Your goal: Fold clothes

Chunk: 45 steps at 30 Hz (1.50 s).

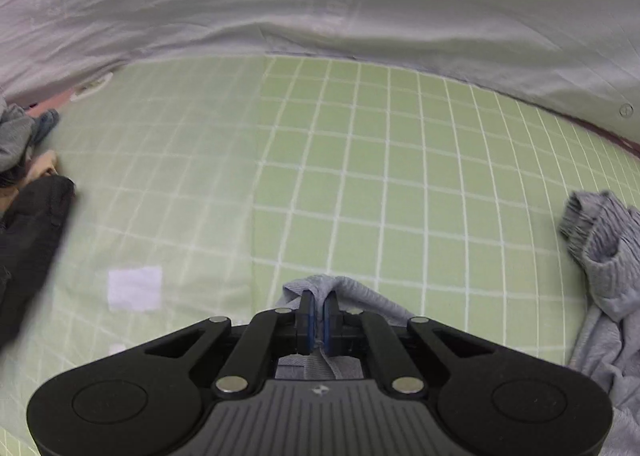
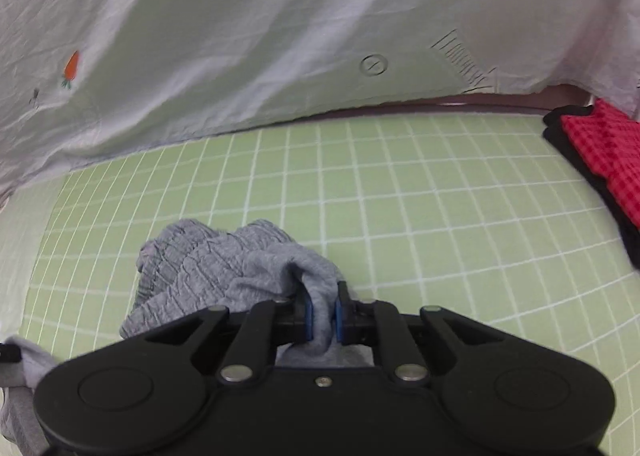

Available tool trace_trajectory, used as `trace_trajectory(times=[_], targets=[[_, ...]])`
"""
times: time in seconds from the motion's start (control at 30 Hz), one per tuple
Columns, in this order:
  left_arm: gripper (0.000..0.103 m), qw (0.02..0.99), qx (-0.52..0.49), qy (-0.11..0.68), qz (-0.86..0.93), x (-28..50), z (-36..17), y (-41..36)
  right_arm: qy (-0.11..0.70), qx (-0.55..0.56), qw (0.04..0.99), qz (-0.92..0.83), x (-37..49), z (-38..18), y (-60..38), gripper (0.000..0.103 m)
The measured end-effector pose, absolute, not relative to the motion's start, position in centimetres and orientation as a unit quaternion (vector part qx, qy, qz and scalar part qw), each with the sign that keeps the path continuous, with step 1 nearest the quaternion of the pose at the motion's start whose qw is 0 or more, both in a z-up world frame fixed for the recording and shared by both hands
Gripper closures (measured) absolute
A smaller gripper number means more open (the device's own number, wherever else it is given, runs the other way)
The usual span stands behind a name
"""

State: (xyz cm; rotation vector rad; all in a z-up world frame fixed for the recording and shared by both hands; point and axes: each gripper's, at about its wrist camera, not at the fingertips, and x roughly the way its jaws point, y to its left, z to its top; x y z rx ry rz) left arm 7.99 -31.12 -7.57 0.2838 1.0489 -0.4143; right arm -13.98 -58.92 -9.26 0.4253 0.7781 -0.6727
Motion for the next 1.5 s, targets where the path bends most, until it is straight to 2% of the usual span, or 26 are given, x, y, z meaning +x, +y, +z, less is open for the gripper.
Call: trace_trajectory(times=[0.2,0.4,0.53,0.77,0.87,0.9,0.93,0.97,1.03,1.1,1.2,1.27,1.33,1.43,1.5], targets=[[0.099,0.896,0.081,0.420,-0.120,14.2,-1.2,-28.0,0.296,0.183,0.829,-0.437,-18.5,-5.1,-64.4,0.095],[0.099,0.916,0.042,0.395,-0.064,13.3,1.0,-22.3,0.269,0.207,0.779,-0.527,-25.0,-4.6,-65.8,0.095],[0.098,0.909,0.069,0.411,-0.020,10.9,-1.0,-18.0,0.292,0.226,0.748,-0.551,-28.9,-6.7,-64.4,0.095],[0.098,0.859,0.053,0.506,0.055,7.5,-6.8,-10.4,0.329,0.265,0.717,-0.554,-33.1,-9.8,-61.4,0.095],[0.095,0.843,0.044,0.531,0.074,6.5,-8.2,-8.4,0.333,0.273,0.722,-0.541,-33.4,-10.0,-60.1,0.090],[0.092,0.842,0.042,0.531,0.080,6.1,-8.2,-8.1,0.336,0.270,0.725,-0.538,-33.4,-9.9,-59.6,0.084],[0.090,0.843,0.040,0.530,0.084,5.8,-8.1,-7.7,0.337,0.264,0.727,-0.536,-33.2,-9.8,-59.2,0.070],[0.088,0.846,0.035,0.526,0.086,5.5,-7.9,-7.4,0.337,0.257,0.731,-0.535,-33.0,-9.6,-58.8,0.065],[0.076,0.853,0.024,0.515,0.084,5.2,-7.0,-7.1,0.335,0.242,0.740,-0.531,-32.3,-9.1,-58.1,0.062],[0.071,0.860,0.016,0.504,0.077,5.3,-6.2,-7.3,0.333,0.228,0.749,-0.525,-31.6,-8.5,-57.5,0.057],[0.053,0.868,0.015,0.494,0.052,5.8,-5.6,-8.5,0.329,0.213,0.762,-0.516,-30.5,-8.0,-56.9,0.052],[0.048,0.869,0.015,0.494,0.036,5.9,-5.9,-9.5,0.327,0.203,0.770,-0.509,-29.8,-7.6,-56.5,0.043],[0.047,0.865,0.012,0.502,0.014,6.0,-6.4,-10.6,0.324,0.192,0.778,-0.503,-29.0,-7.2,-56.1,0.036],[0.046,0.857,0.011,0.514,-0.021,5.9,-7.4,-12.4,0.322,0.180,0.788,-0.492,-28.0,-6.8,-55.5,0.032],[0.040,0.853,0.023,0.520,-0.041,5.8,-8.3,-13.7,0.335,0.175,0.791,-0.480,-27.3,-7.1,-55.2,0.028]])
